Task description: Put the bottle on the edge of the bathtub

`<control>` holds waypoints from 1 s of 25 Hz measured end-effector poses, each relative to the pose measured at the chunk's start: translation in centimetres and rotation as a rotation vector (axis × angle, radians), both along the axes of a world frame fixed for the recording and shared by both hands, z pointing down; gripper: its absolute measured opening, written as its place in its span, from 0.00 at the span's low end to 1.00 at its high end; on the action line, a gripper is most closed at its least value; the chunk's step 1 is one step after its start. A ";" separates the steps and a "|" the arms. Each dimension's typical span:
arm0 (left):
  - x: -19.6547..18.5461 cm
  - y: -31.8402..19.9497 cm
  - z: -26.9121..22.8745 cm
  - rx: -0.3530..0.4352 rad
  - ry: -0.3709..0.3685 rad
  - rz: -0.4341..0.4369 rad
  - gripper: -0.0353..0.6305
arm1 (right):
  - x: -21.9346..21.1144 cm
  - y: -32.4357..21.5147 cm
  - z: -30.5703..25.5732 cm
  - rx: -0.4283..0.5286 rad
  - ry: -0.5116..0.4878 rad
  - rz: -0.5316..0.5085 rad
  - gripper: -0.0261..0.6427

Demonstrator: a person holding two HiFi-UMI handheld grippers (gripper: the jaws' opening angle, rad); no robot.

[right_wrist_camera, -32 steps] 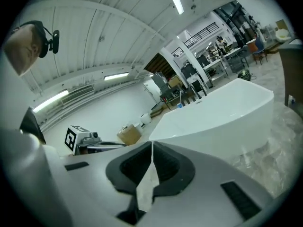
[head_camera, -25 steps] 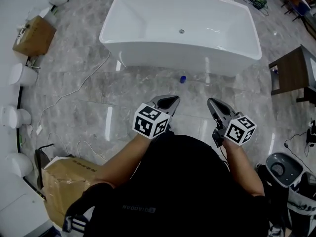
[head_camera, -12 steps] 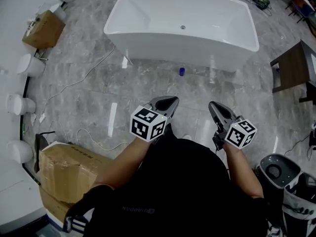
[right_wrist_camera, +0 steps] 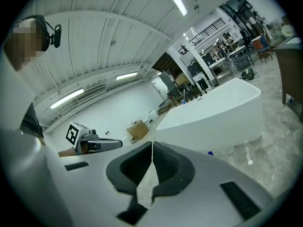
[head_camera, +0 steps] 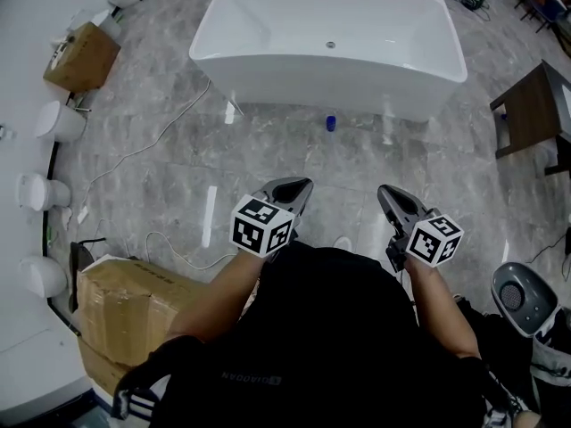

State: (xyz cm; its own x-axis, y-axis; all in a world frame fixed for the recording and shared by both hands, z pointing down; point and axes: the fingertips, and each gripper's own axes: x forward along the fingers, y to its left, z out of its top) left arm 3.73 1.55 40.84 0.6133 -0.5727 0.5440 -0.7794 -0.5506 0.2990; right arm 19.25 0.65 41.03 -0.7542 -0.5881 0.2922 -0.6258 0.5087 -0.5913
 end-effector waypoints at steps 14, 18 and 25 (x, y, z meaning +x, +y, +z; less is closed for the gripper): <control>-4.3 -2.4 -0.7 0.008 0.026 0.052 0.08 | -6.0 -1.7 -1.3 -0.008 -0.053 0.063 0.10; -4.6 -2.6 -0.8 0.008 0.035 0.078 0.08 | -6.7 -1.5 -0.9 -0.024 -0.038 0.066 0.10; -5.4 -3.6 -1.1 0.016 0.038 0.096 0.08 | -7.4 -2.1 -1.3 -0.013 -0.023 0.078 0.10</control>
State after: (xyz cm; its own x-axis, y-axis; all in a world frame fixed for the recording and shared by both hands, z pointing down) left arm -1.64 -2.00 39.72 0.6853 -0.5193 0.5106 -0.7115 -0.6269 0.3174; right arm 11.81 -1.41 39.74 -0.7128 -0.6413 0.2838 -0.6495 0.4511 -0.6121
